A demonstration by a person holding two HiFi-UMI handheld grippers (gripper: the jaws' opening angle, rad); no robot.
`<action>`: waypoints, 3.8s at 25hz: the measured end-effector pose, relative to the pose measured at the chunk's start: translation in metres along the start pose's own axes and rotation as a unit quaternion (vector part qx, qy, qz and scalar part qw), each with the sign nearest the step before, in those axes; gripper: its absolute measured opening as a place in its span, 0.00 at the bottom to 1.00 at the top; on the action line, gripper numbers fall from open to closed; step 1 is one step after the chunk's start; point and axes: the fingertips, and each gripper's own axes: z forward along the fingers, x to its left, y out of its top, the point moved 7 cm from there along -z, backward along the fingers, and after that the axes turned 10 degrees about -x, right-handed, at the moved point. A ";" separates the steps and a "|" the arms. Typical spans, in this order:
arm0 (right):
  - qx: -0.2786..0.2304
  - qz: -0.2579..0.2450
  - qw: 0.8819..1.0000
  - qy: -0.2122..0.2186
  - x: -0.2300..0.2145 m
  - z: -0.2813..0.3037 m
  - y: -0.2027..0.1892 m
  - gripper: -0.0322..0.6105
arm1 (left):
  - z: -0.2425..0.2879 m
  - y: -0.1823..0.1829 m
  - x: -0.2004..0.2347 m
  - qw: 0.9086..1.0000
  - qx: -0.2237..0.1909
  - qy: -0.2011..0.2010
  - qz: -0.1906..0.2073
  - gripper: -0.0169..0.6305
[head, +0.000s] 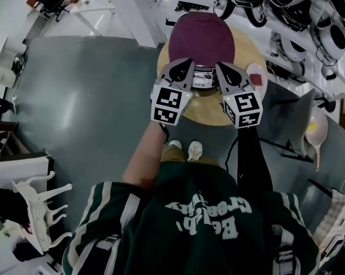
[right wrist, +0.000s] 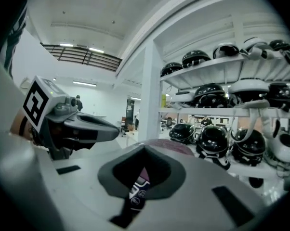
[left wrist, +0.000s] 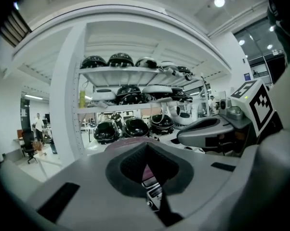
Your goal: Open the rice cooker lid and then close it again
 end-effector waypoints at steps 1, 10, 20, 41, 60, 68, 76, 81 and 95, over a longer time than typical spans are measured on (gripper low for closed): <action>0.007 0.001 1.000 0.006 0.002 0.004 -0.004 0.05 | 0.001 -0.004 0.002 1.000 0.005 0.003 -0.006 0.03; 0.071 0.017 0.997 0.040 0.014 0.022 -0.040 0.05 | 0.013 -0.040 0.000 0.998 0.051 -0.021 -0.037 0.03; 0.134 0.002 0.990 0.032 0.012 0.034 -0.058 0.05 | 0.022 -0.066 -0.004 0.993 0.107 -0.028 -0.035 0.03; 0.185 -0.008 0.982 0.047 0.018 0.038 -0.063 0.05 | 0.024 -0.074 -0.003 0.992 0.100 -0.015 -0.075 0.03; 0.174 0.011 0.984 0.041 0.015 0.041 -0.065 0.05 | 0.026 -0.080 0.000 0.991 0.089 -0.007 -0.103 0.03; 0.167 0.029 0.985 0.043 0.014 0.041 -0.065 0.05 | 0.025 -0.081 0.001 0.991 0.085 -0.006 -0.106 0.03; 0.163 0.036 0.985 0.035 0.013 0.040 -0.067 0.05 | 0.025 -0.083 0.000 0.991 0.086 -0.008 -0.103 0.03; 0.152 0.053 0.987 0.024 0.013 0.038 -0.069 0.05 | 0.023 -0.084 -0.002 0.991 0.098 -0.010 -0.088 0.03; 0.041 0.012 0.998 -0.035 0.013 0.019 -0.014 0.06 | -0.019 -0.024 0.042 0.995 0.008 0.084 -0.043 0.03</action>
